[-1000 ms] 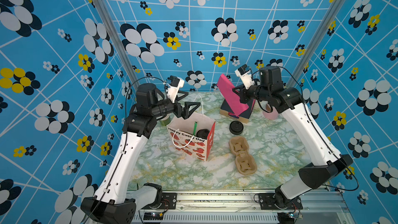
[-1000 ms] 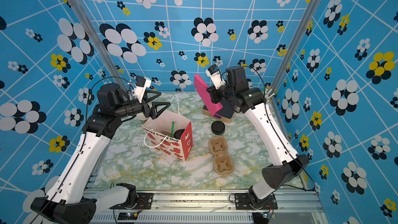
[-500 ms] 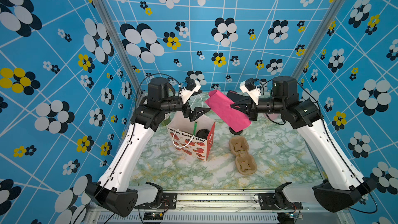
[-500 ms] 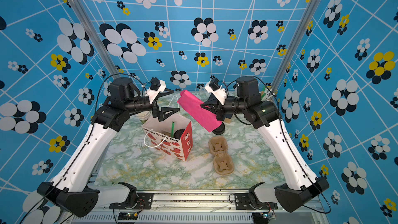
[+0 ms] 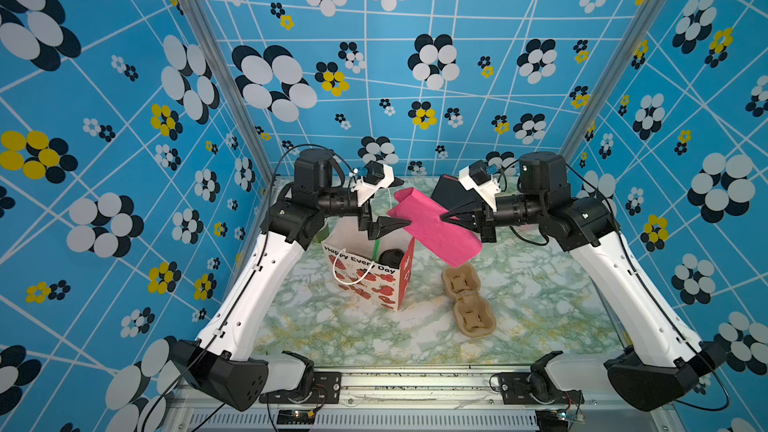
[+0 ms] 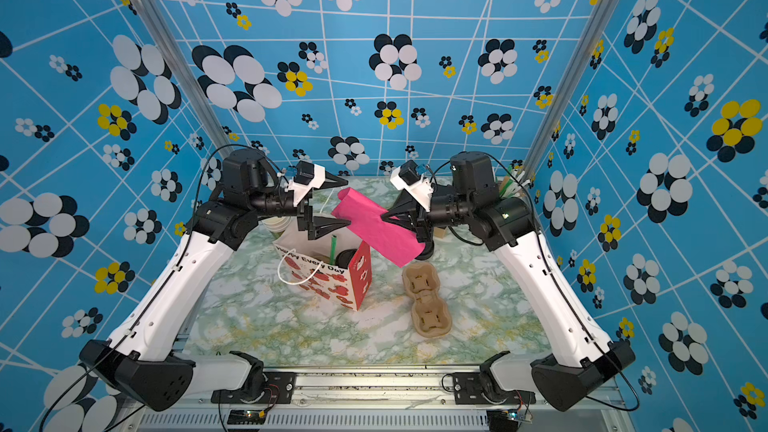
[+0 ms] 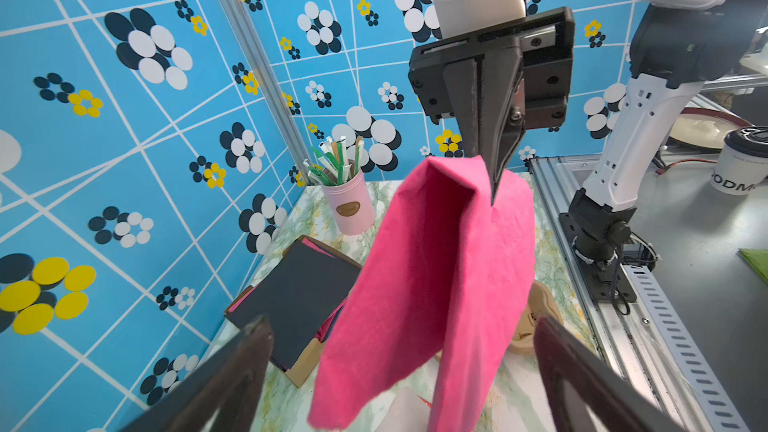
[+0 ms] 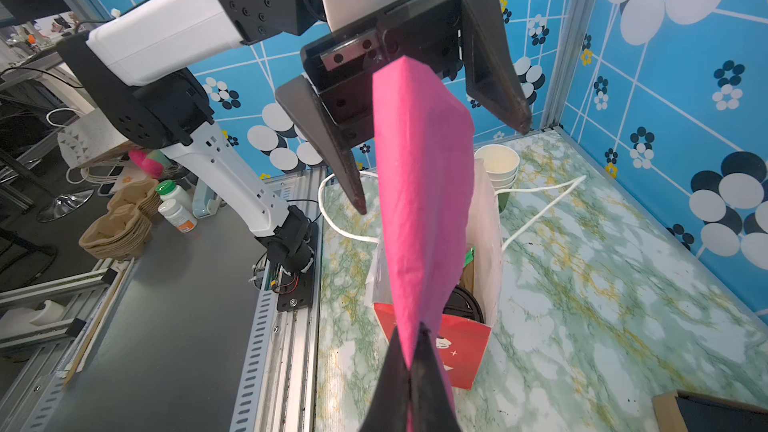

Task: Pack the takeout coffee
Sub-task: 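Carry the pink napkin toward the left gripper while the left gripper reaches toward it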

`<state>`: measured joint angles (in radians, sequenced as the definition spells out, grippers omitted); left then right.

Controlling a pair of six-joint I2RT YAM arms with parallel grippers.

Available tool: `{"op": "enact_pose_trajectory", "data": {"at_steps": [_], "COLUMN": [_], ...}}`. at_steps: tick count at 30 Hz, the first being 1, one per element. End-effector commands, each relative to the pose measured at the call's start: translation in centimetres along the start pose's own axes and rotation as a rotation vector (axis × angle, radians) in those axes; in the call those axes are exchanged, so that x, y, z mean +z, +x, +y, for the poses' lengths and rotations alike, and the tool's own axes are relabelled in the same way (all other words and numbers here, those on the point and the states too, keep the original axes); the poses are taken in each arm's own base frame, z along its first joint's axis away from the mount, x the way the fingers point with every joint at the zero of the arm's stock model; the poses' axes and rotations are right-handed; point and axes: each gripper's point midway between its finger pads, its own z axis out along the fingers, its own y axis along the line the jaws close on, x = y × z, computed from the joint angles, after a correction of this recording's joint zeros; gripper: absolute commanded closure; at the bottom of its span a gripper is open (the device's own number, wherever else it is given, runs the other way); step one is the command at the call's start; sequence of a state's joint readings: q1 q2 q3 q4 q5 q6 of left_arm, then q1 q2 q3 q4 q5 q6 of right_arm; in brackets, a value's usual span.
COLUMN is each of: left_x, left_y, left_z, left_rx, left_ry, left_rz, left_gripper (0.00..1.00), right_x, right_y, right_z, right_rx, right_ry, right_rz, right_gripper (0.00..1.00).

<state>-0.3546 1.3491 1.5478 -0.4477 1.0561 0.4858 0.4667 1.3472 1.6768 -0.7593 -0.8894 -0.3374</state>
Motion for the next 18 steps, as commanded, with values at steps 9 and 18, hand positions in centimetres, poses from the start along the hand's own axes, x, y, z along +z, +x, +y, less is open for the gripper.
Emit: {"op": "enact_pose_trajectory", "data": {"at_steps": [9, 18], "left_x": [0.4, -0.3], "left_y": [0.0, -0.1], "left_z": [-1.8, -1.3], "left_rx": [0.011, 0.052], "left_ry": [0.098, 0.022], "left_rz": [-0.007, 0.003], "left_gripper": [0.35, 1.00], "right_x": [0.4, 0.8], "right_y": [1.1, 1.6], "right_z": [0.0, -1.4], "right_rx": [0.008, 0.019], "right_ry": [0.002, 0.059], "right_rz": [0.026, 0.034], "right_gripper": [1.00, 0.95]}}
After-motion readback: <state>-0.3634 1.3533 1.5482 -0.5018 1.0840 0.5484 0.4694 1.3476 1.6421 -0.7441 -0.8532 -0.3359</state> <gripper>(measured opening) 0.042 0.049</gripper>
